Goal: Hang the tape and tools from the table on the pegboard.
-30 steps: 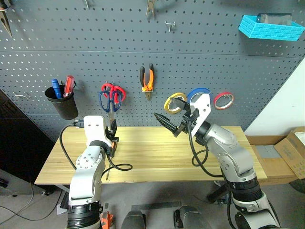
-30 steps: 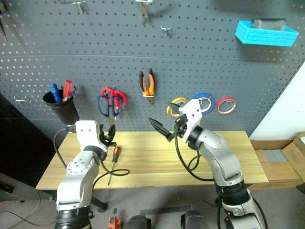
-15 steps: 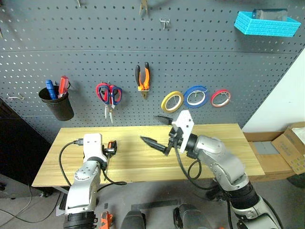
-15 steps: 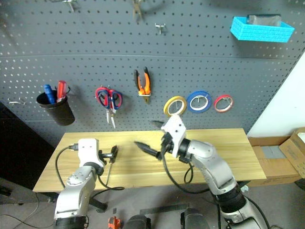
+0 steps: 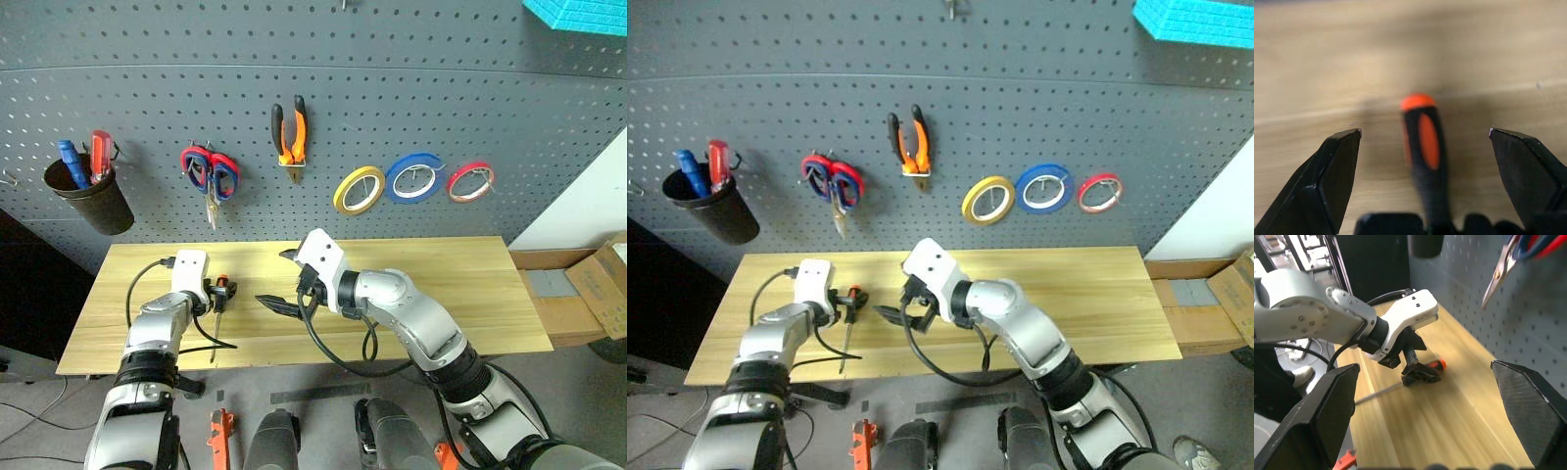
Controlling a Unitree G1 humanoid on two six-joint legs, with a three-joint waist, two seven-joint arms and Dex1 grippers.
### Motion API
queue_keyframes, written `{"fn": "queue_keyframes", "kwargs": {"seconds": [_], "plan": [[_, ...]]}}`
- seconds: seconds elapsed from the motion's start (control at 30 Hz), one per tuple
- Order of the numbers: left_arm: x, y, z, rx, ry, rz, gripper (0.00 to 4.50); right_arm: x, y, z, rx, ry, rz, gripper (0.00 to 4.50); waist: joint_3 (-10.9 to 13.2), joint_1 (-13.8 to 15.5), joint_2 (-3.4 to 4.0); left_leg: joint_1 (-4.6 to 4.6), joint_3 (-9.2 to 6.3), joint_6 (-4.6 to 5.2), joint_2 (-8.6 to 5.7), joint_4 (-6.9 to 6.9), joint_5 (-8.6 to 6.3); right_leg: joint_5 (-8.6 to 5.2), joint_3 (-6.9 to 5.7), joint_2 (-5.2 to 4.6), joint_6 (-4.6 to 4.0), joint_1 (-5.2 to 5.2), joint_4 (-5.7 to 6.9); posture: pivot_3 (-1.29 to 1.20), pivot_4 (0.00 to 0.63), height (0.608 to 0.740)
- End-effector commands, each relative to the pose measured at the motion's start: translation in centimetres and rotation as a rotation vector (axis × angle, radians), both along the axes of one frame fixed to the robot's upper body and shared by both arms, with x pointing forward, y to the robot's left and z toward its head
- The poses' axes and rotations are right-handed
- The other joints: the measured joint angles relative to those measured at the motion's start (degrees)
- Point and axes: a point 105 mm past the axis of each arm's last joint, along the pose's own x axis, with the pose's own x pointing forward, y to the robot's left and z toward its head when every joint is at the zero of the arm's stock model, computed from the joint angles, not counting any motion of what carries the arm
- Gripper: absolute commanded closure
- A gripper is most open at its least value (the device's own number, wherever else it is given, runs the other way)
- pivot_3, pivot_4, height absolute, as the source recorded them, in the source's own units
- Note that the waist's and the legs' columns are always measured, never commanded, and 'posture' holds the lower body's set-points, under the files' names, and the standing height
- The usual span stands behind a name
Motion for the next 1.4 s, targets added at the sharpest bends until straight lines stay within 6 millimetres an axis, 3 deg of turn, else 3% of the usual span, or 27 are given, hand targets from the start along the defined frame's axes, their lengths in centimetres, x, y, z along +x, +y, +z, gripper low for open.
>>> {"fn": "queue_keyframes", "kwargs": {"seconds": [0.03, 0.2, 0.33, 0.53, 0.77, 0.9, 1.0, 1.2, 1.27, 1.4], "plan": [[0.4, 0.2, 0.4, 0.014, 0.014, 0.000, 0.01, 0.1, -0.2, 1.5, 0.030, -0.039, -0.013, 0.00, 0.33, -0.04, -0.02, 0.00, -0.08, 0.01, -0.01, -0.01, -0.01, 0.00, -0.01, -0.02, 0.00, 0.00, -0.01, -0.05, 0.267, 0.740], [0.5, -0.1, 0.2, 0.049, 0.058, -0.017, 0.01, 0.3, -0.4, 1.6, 0.044, -0.046, -0.033, 0.00, 0.54, -0.21, 0.00, 0.01, -0.17, 0.01, -0.07, 0.03, -0.01, -0.01, -0.11, 0.00, 0.03, 0.05, 0.02, -0.07, 0.242, 0.740], [0.7, 0.1, 0.4, 0.064, 0.057, -0.019, 1.23, 0.4, -0.6, 1.7, 0.045, -0.050, -0.047, 0.00, 0.52, -0.40, -0.02, 0.01, -0.18, 0.00, -0.09, 0.06, 0.00, -0.01, -0.14, 0.10, 0.03, 0.06, 0.04, -0.09, 0.211, 0.740], [0.9, 0.2, 0.5, 0.066, 0.049, -0.021, 3.42, 0.9, -1.1, 1.9, 0.046, -0.067, -0.073, 0.00, 0.41, -0.69, -0.13, 0.02, -0.17, -0.03, -0.10, 0.08, 0.02, 0.01, -0.12, 0.10, 0.06, 0.06, 0.07, -0.10, 0.173, 0.740], [1.2, 0.1, 1.0, 0.084, 0.023, -0.034, 3.56, 1.7, -1.9, 2.1, 0.052, -0.076, -0.100, 0.00, 0.00, -0.83, -0.50, 0.02, -0.14, -0.06, -0.12, 0.08, 0.04, 0.09, -0.10, 0.05, 0.12, 0.06, 0.07, -0.08, 0.131, 0.740], [1.6, -0.6, 2.3, 0.167, -0.054, -0.105, 3.56, 2.3, -2.6, 2.7, 0.076, -0.084, -0.118, 0.00, -0.43, -0.77, -0.76, 0.01, -0.15, -0.12, -0.13, 0.08, 0.06, 0.15, -0.11, 0.00, 0.13, 0.06, 0.07, -0.04, 0.110, 0.740], [1.5, -0.9, 4.1, 0.260, -0.155, -0.145, 3.56, 2.4, -3.2, 3.1, 0.109, -0.087, -0.124, 0.00, -0.76, -0.44, -0.81, 0.01, -0.15, -0.16, -0.10, 0.07, 0.08, 0.19, -0.08, -0.04, 0.14, 0.06, 0.08, -0.01, 0.095, 0.740], [-1.1, -1.3, 10.8, 0.436, -0.457, -0.062, 3.56, 1.8, -3.6, 5.3, 0.237, -0.093, -0.089, 0.00, -1.61, -0.13, -0.94, 0.02, -0.14, -0.23, 0.01, 0.01, 0.06, 0.20, 0.07, -0.14, 0.14, 0.04, 0.08, 0.03, 0.090, 0.740], [-2.5, -1.2, 13.7, 0.515, -0.572, 0.000, 3.56, 1.2, -3.3, 6.6, 0.311, -0.084, -0.055, 0.00, -1.68, 0.00, -0.94, 0.03, -0.14, -0.23, 0.02, 0.02, 0.06, 0.21, 0.08, -0.16, 0.15, 0.05, 0.12, 0.04, 0.091, 0.740], [-4.4, -1.2, 22.4, 0.663, -0.896, 0.085, 3.56, -0.4, -2.3, 9.3, 0.467, -0.076, 0.031, 0.00, -1.73, 0.34, -1.01, 0.05, -0.21, -0.25, 0.00, 0.09, 0.09, 0.21, 0.06, -0.14, 0.15, 0.06, 0.27, 0.06, 0.092, 0.740]]}}
